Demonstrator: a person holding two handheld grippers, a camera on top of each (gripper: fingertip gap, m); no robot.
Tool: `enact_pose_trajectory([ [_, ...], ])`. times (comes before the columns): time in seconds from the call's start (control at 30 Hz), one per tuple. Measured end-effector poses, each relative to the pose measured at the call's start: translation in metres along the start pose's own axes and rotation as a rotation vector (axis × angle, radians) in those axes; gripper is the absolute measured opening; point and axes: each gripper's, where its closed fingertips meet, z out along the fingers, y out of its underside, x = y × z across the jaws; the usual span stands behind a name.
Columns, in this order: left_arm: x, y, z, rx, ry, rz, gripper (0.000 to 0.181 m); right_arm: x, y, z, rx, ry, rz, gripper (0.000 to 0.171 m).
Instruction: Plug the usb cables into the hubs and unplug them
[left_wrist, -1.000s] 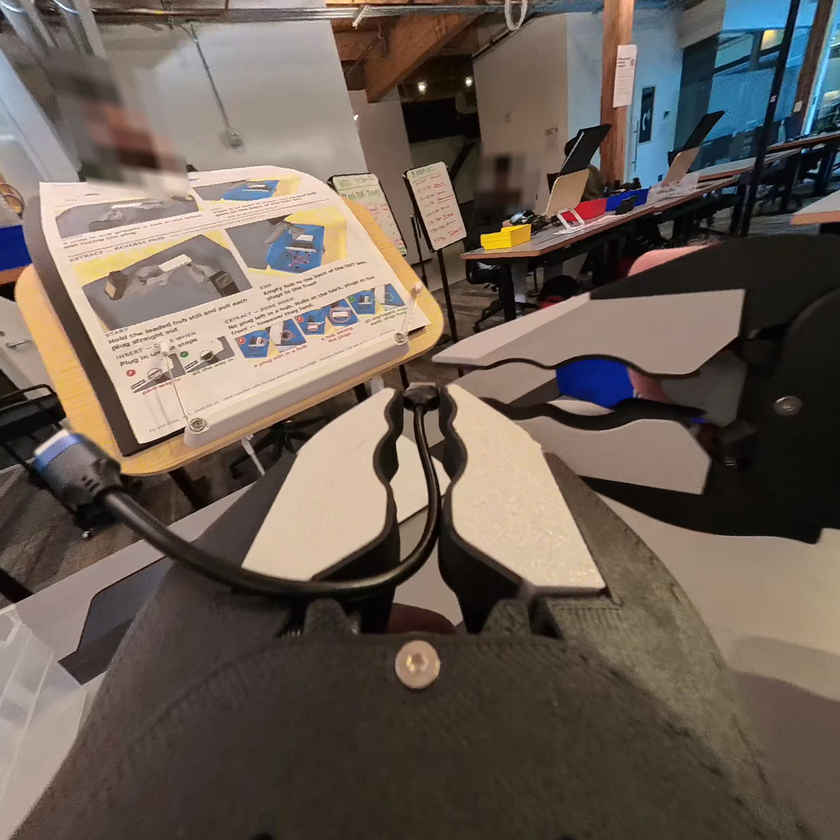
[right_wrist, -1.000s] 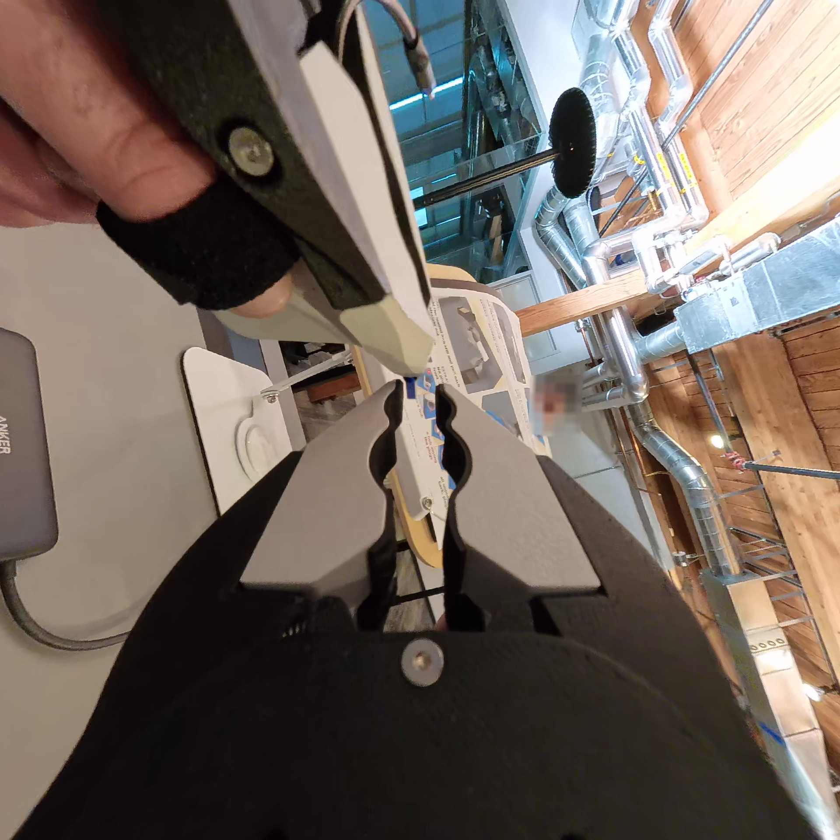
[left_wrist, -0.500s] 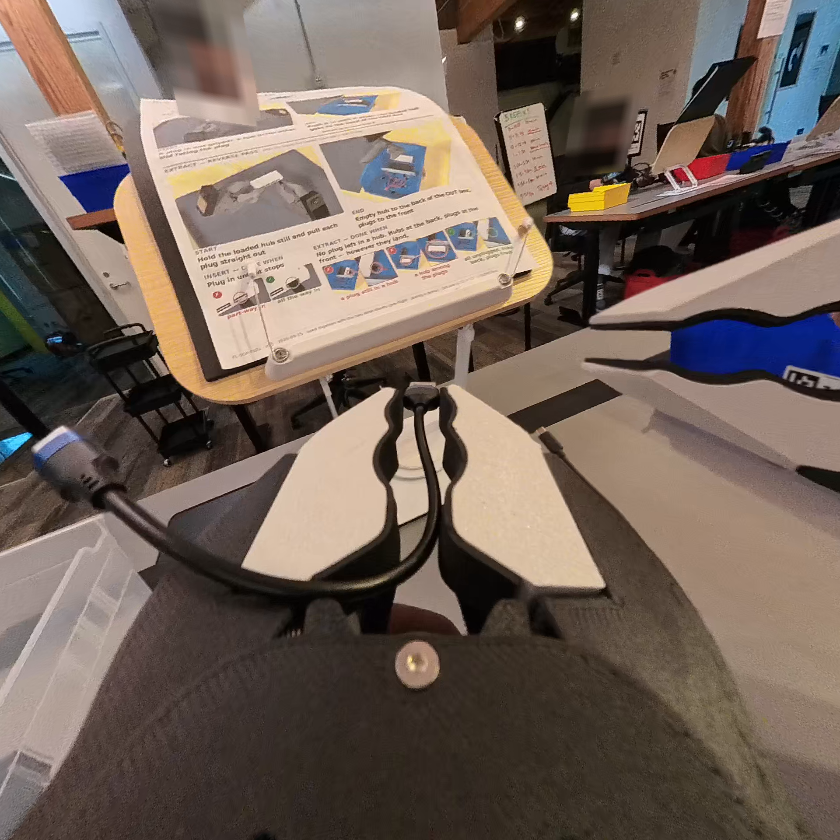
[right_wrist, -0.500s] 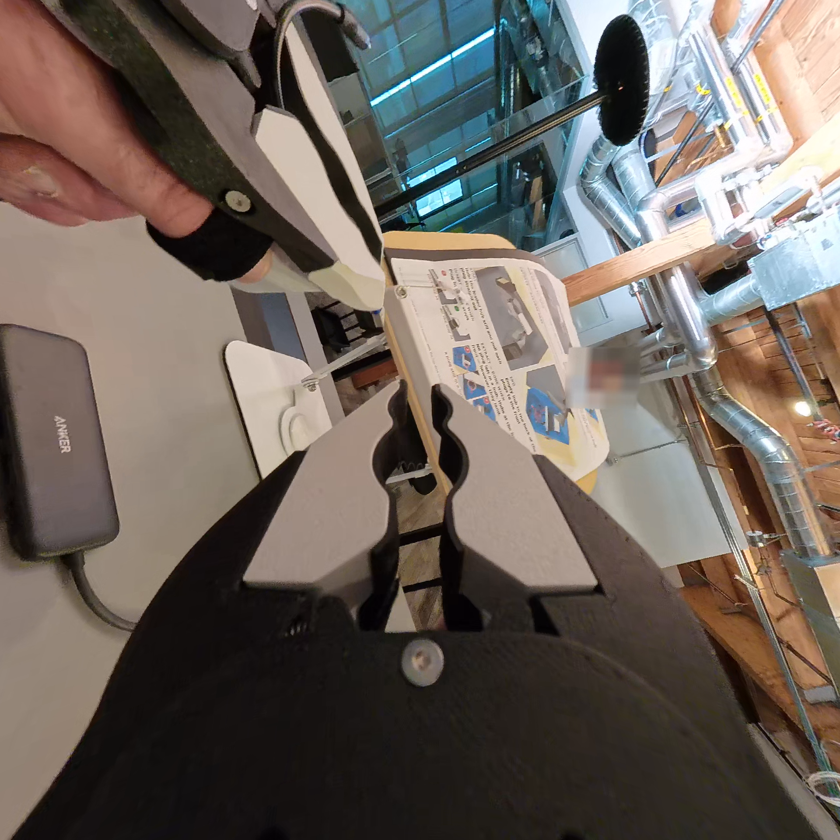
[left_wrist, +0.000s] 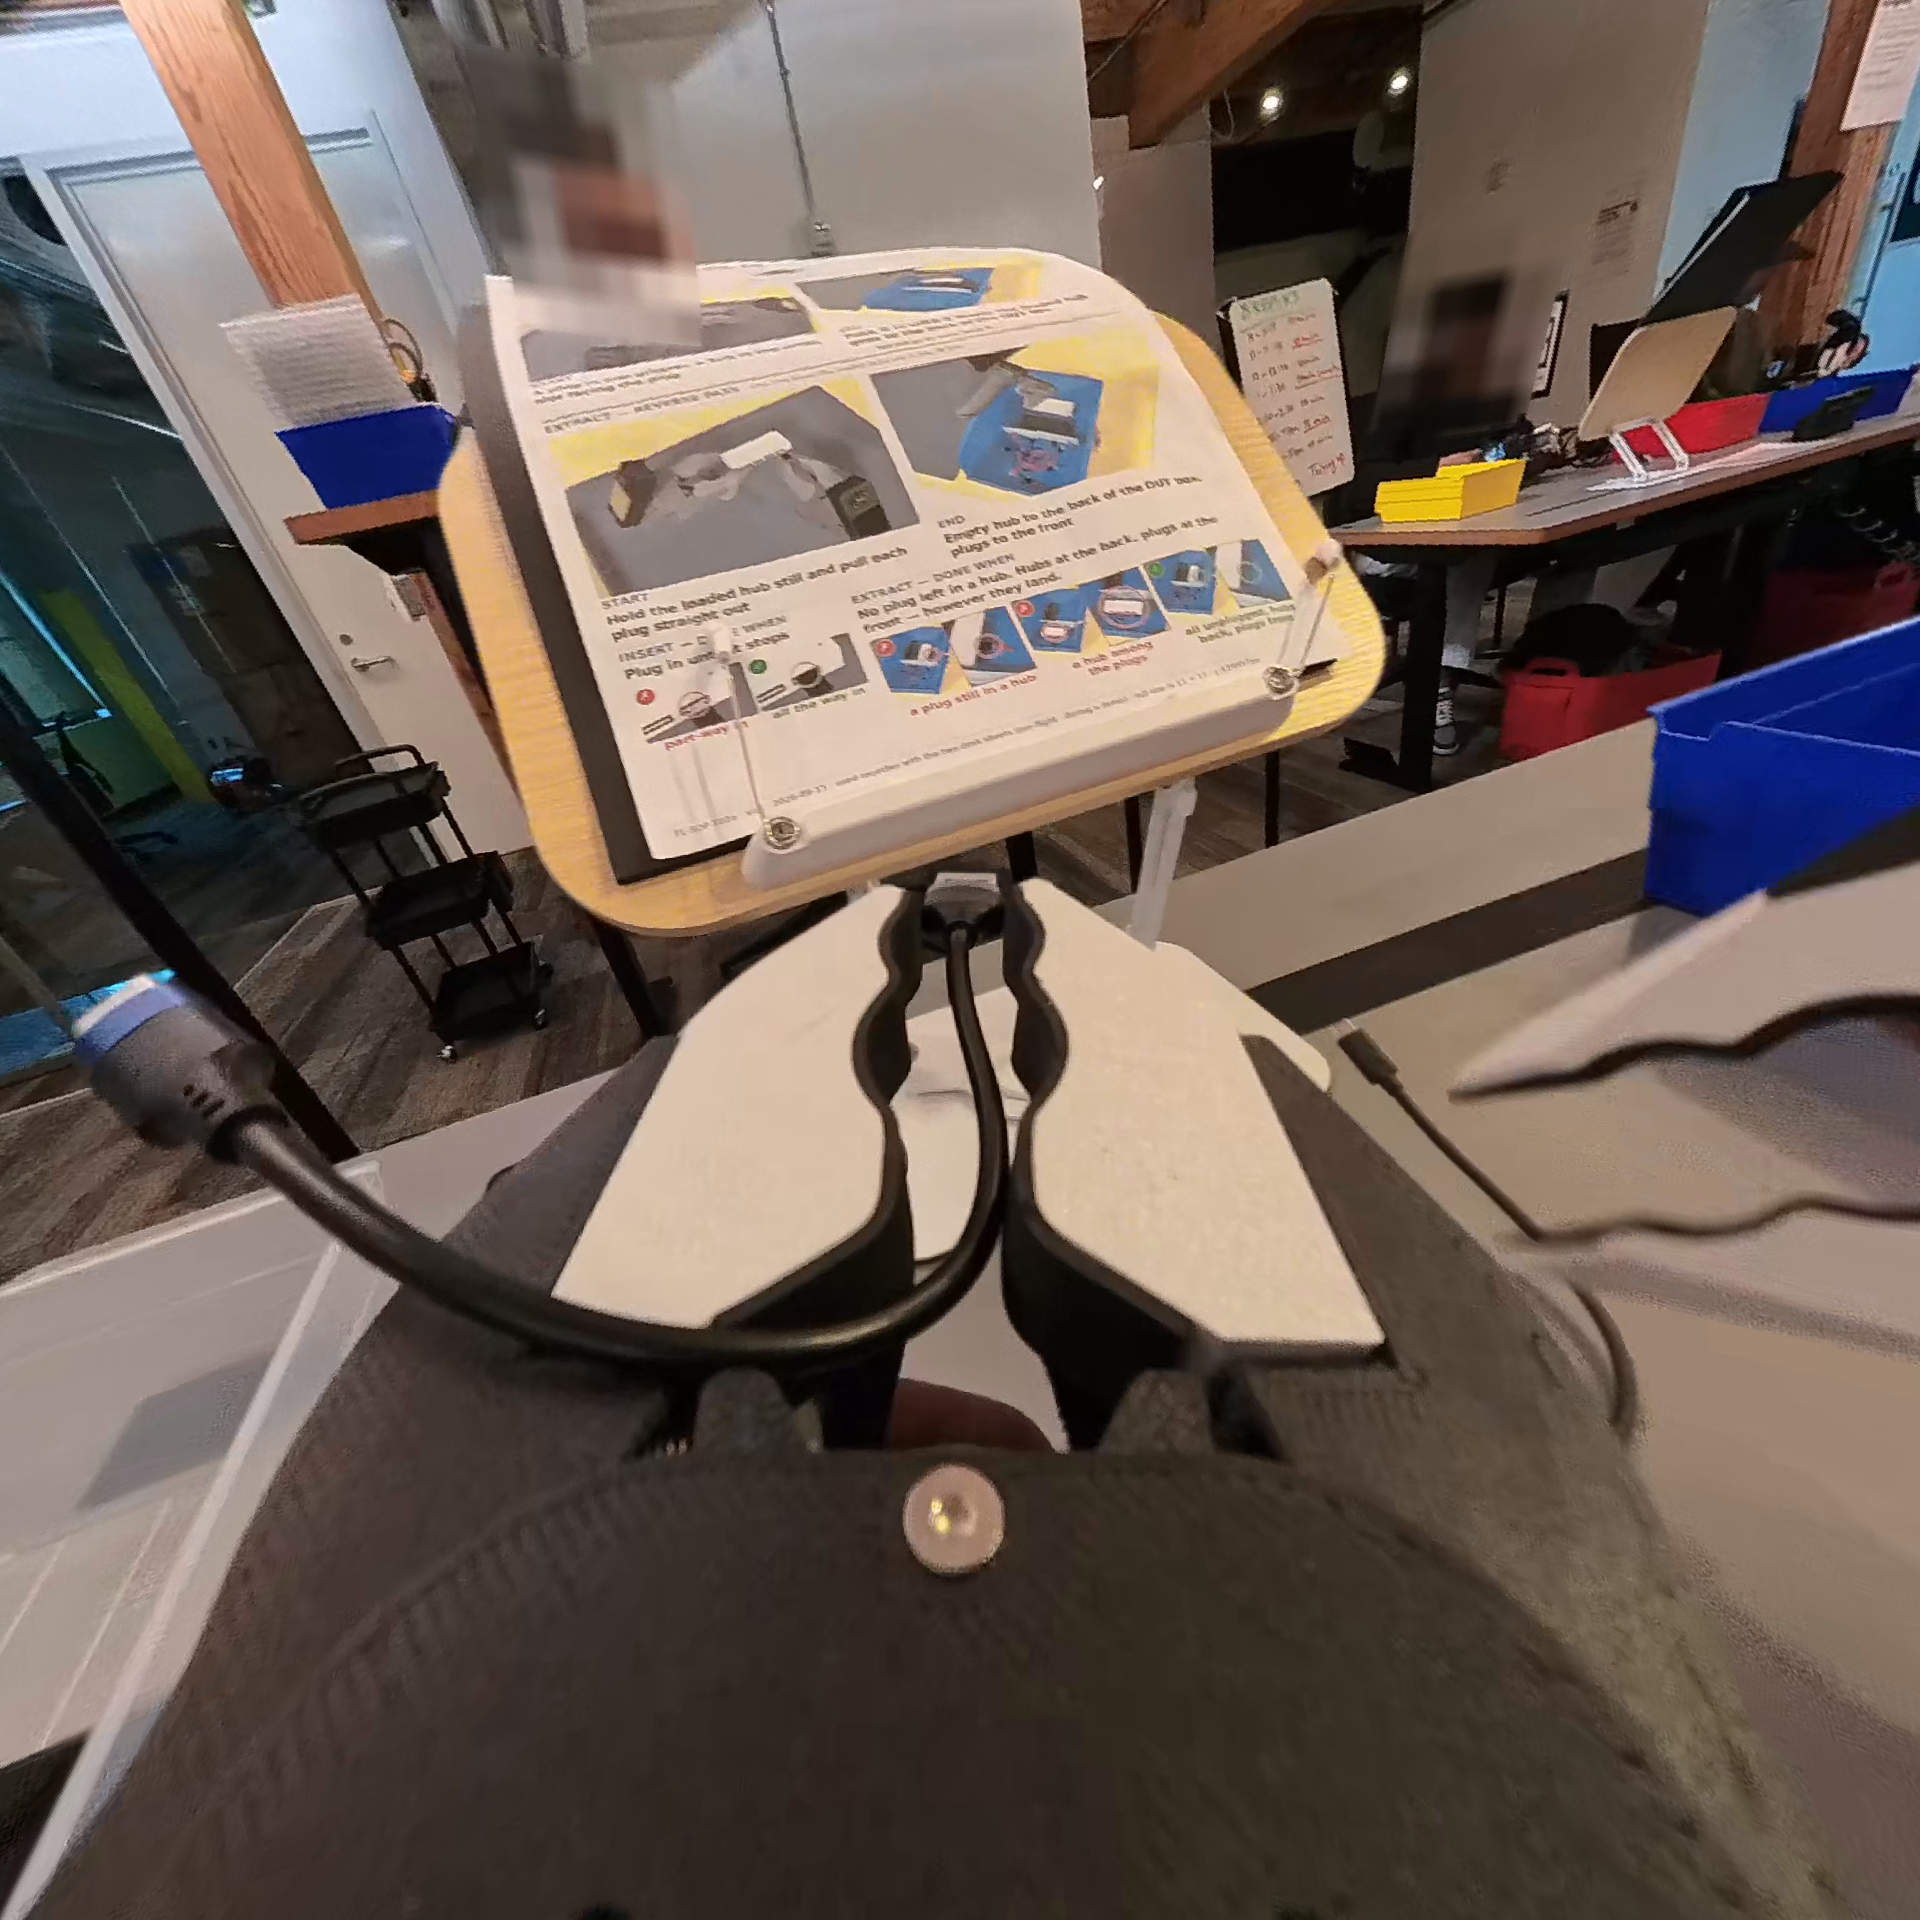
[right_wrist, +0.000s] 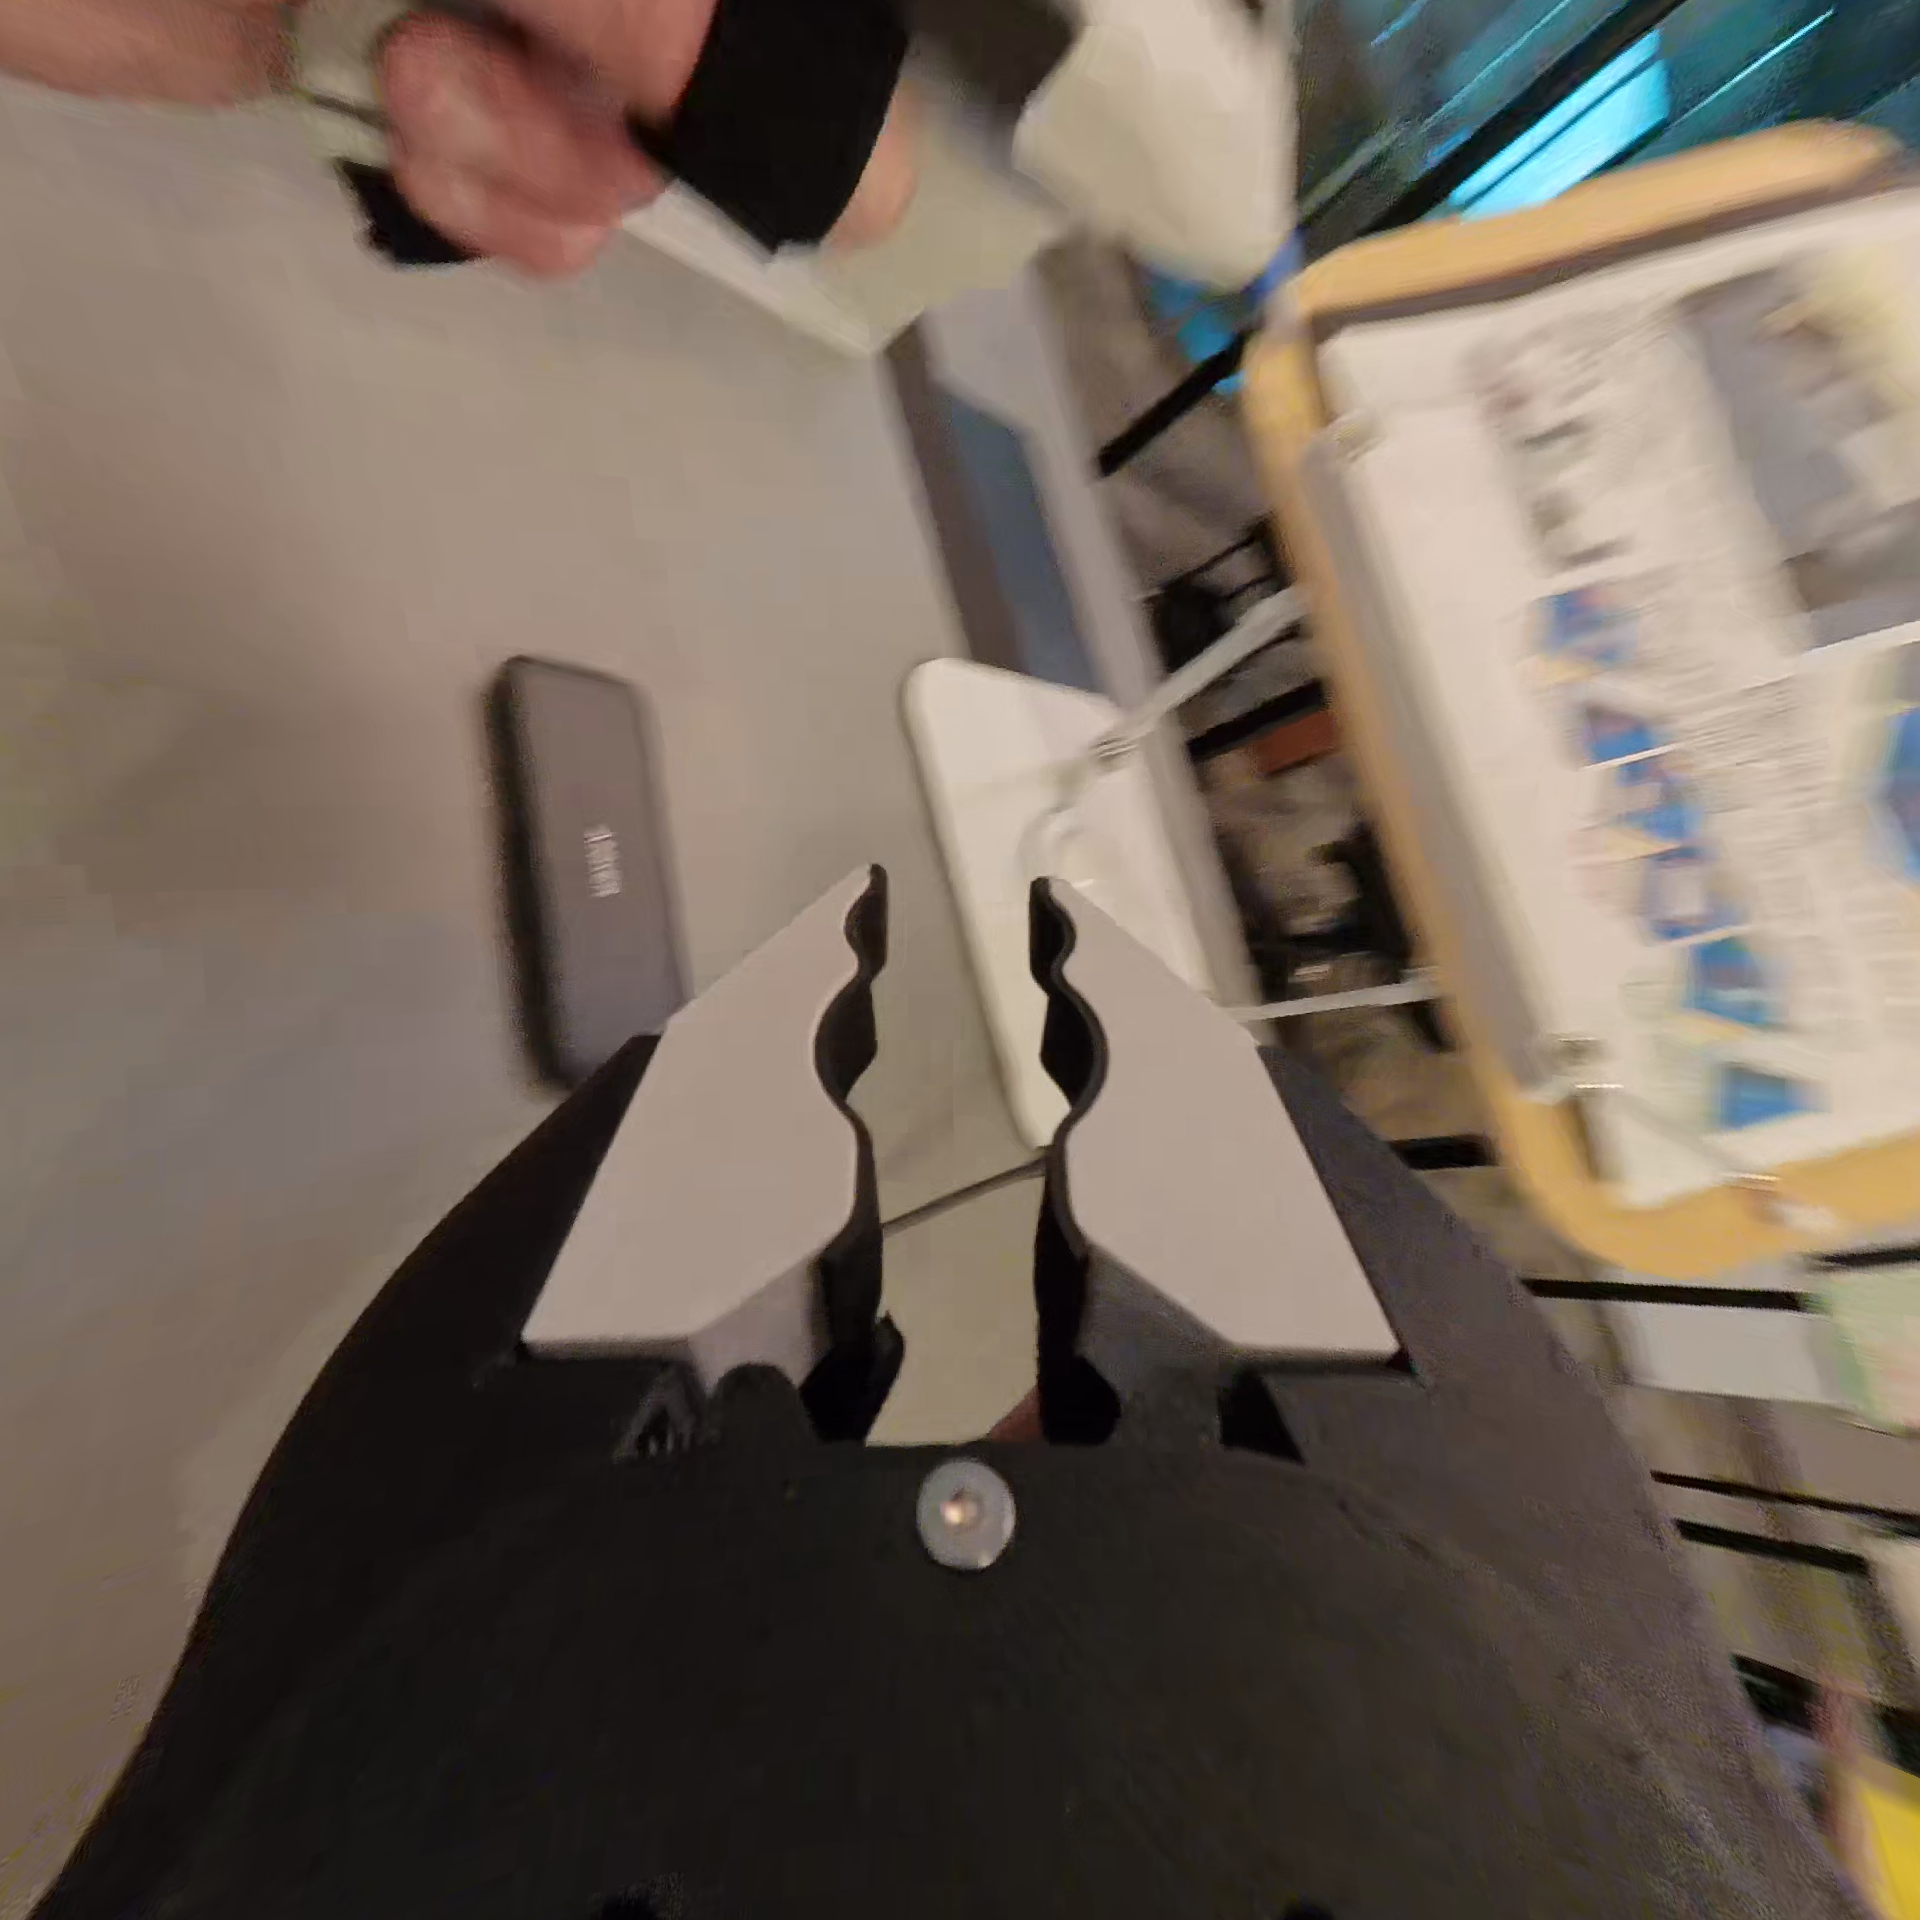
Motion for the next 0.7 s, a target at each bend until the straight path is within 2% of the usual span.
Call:
enact_pose_trajectory([
  [0.1,-0.011,-0.001,0.000,0.007,-0.016,-0.006,0.015,-0.034,0.023,0.011,-0.059,-0.222,0.103,0.038],
  [0.27,-0.017,-0.001,0.001,0.014,-0.021,-0.004,0.015,-0.076,0.042,0.024,-0.122,-0.421,0.168,0.057],
  [0.4,-0.018,-0.003,0.001,0.021,-0.016,-0.010,0.015,-0.086,0.062,0.033,-0.168,-0.449,0.196,0.056],
  [0.53,-0.017,-0.003,0.001,0.023,-0.006,-0.014,0.015,-0.088,0.063,0.035,-0.134,-0.480,0.278,0.039],
  [0.7,-0.014,-0.002,0.001,0.022,0.009,-0.010,0.015,-0.087,0.063,0.036,-0.114,-0.494,0.331,0.038],
])
